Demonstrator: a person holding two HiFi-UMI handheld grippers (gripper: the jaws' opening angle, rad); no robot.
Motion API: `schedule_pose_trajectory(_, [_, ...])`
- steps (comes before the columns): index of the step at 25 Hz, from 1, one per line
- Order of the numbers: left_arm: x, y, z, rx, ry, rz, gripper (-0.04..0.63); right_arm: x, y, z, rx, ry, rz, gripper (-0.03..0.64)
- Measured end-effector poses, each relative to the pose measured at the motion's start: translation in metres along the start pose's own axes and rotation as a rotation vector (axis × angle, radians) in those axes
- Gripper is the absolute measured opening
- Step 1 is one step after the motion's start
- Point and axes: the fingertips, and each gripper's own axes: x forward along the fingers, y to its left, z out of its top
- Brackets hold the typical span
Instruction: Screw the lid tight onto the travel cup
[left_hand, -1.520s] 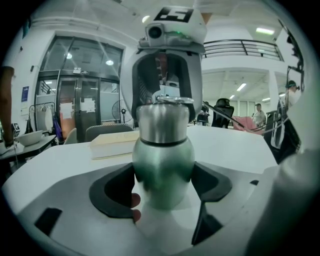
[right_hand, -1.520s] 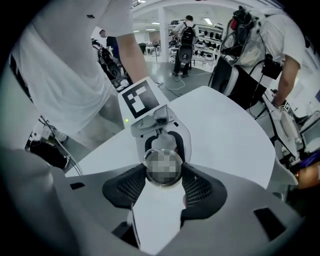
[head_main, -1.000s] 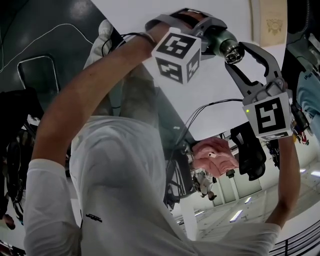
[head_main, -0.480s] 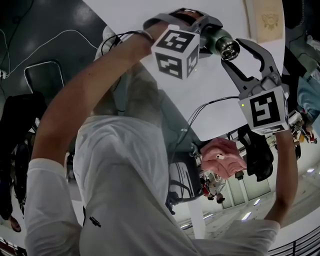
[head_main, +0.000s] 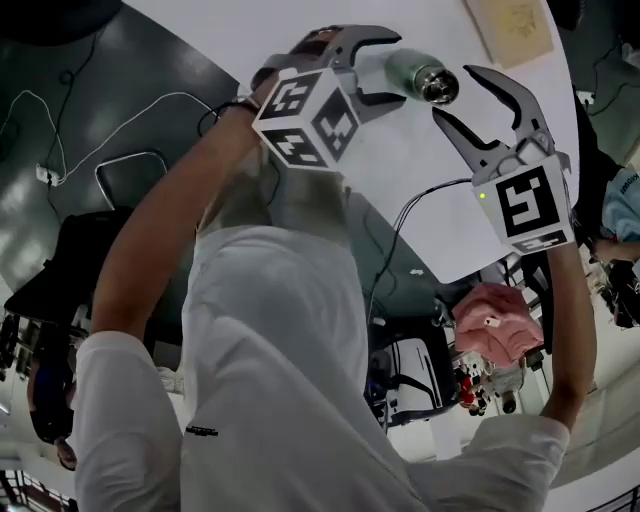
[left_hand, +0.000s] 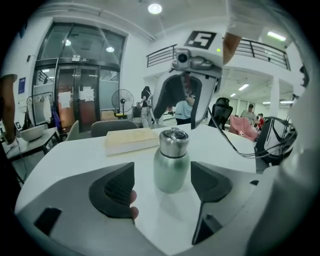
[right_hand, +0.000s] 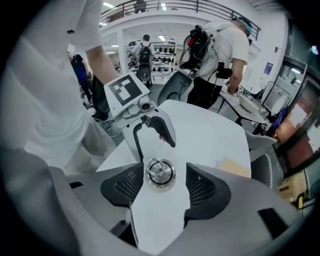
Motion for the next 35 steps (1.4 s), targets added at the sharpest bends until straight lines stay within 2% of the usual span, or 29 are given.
schedule_pose_trajectory(3, [-0.025,0.004,0.009,-0.021,0.005,0.026,0.341,-0.017,-0.002,0.006,0.085,-0.053,-0.066,0.247])
schedule_pose_trajectory(5, [-0.043,0.008,0.02,-0.043,-0.01,0.075,0.197,-0.031,-0.001,0.009,0.146,-0.084,-0.116,0.228])
schedule_pose_trajectory(10, [-0.092,0.018,0.049,-0.111,-0.058,0.221,0.046,-0.068,0.006,0.021,0.308,-0.162,-0.259,0.132])
schedule_pose_trajectory(12, [-0.113,0.021,0.058,-0.14,-0.072,0.273,0.012,-0.083,0.009,0.025,0.364,-0.187,-0.32,0.089])
schedule_pose_trajectory(14, [-0.132,0.019,0.067,-0.176,-0.075,0.307,0.008,-0.098,0.014,0.027,0.419,-0.212,-0.38,0.05])
schedule_pose_trajectory(22, [-0.203,0.006,0.094,-0.263,-0.086,0.447,0.005,-0.154,0.034,0.032,0.663,-0.388,-0.588,0.021])
schedule_pose_trajectory(25, [-0.223,-0.003,0.099,-0.302,-0.098,0.472,0.005,-0.168,0.043,0.042,0.693,-0.435,-0.609,0.017])
schedule_pose_trajectory(29, [-0.237,-0.02,0.12,-0.305,-0.127,0.508,0.005,-0.195,0.046,0.046,0.711,-0.511,-0.631,0.015])
schedule_pose_trajectory(35, [-0.255,-0.033,0.143,-0.35,-0.201,0.542,0.005,-0.212,0.056,0.062,0.67,-0.604,-0.641,0.015])
